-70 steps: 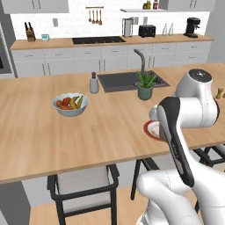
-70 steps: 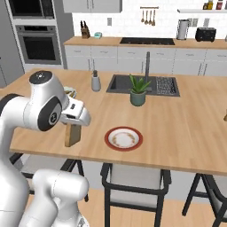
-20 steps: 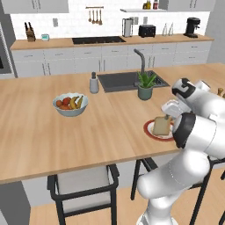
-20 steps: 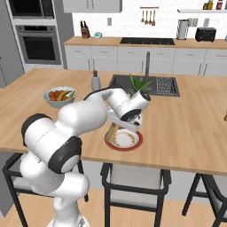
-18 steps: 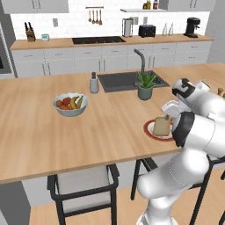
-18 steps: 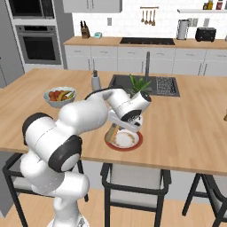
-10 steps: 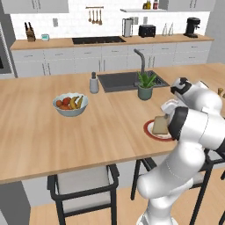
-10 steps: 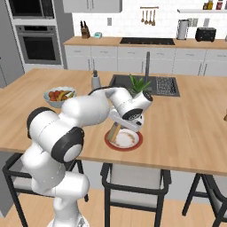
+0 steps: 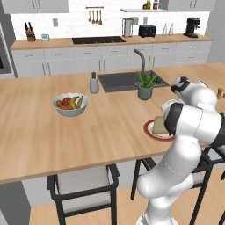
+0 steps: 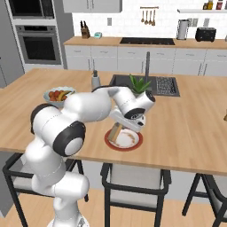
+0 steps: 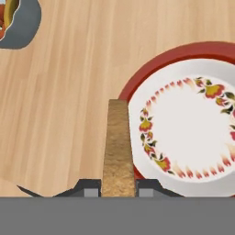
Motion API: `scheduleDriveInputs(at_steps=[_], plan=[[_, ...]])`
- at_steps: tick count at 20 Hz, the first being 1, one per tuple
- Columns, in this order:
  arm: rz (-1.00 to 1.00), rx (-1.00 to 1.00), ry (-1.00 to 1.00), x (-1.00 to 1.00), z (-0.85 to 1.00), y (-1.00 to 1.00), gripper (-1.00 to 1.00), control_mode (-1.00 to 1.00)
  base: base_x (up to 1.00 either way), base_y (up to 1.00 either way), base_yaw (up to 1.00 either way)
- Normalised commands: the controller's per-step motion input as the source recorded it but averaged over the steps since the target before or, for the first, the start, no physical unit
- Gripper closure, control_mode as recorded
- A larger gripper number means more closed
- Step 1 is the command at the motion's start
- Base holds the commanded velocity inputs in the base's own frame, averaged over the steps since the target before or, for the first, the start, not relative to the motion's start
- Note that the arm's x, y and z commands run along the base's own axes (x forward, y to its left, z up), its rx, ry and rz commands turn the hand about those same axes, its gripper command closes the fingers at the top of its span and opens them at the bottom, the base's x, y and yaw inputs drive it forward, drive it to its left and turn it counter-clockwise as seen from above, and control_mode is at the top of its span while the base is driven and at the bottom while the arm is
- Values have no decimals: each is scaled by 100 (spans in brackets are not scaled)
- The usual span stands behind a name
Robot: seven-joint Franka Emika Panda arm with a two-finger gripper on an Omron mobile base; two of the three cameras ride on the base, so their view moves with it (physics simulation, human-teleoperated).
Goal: Start the toaster. Once the lever pops up, take the bread to the plate on the dining counter.
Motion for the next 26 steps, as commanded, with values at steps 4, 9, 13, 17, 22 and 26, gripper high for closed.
scheduleDriveInputs(at_steps=[4,9,13,17,22,26], plan=[[0,1,0,0,-12,0,100,-100,0,0,0],[0,1,0,7,-2,-2,100,-100,0,0,0],[0,1,0,5,0,-6,100,-100,0,0,0],[0,0,0,2,0,-7,-100,-100,0,0,0],[0,0,0,0,0,-20,-100,-100,0,0,0],[0,0,0,0,-1,-39,-100,-100,0,0,0]])
